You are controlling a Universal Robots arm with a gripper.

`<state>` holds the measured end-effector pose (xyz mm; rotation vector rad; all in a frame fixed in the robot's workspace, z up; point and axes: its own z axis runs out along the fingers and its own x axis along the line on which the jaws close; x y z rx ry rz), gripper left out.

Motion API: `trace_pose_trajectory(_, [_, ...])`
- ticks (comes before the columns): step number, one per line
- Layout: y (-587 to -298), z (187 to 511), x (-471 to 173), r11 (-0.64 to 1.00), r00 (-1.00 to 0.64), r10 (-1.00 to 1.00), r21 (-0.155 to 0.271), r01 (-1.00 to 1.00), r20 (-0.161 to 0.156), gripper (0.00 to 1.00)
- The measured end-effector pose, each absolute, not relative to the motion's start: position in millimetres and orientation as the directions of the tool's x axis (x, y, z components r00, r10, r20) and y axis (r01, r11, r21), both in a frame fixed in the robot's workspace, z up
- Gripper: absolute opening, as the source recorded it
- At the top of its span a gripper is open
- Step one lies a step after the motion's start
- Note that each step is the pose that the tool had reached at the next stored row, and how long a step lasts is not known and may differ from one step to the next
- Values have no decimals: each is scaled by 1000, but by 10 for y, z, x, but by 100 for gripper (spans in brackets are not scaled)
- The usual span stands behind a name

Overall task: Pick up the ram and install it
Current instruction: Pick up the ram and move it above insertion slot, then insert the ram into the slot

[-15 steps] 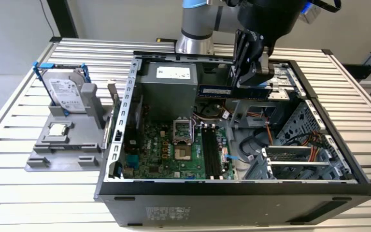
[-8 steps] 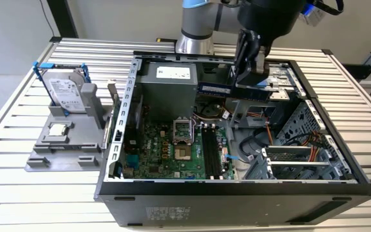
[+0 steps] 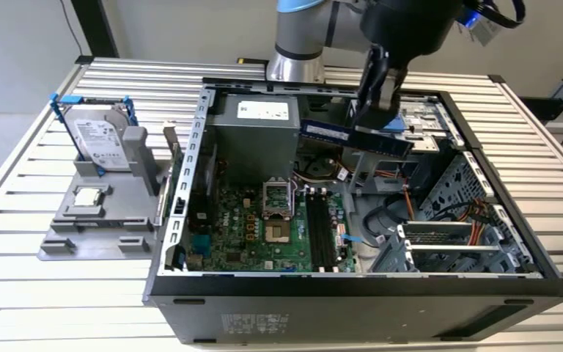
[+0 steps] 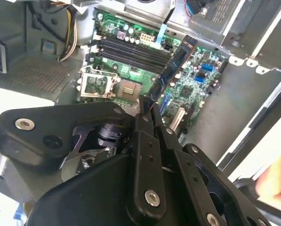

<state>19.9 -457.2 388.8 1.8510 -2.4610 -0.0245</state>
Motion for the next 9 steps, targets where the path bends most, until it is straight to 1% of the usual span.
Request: trace_pose_trajectory(9, [-4572,3888,200,425,-423,-905,50,-904,40,0])
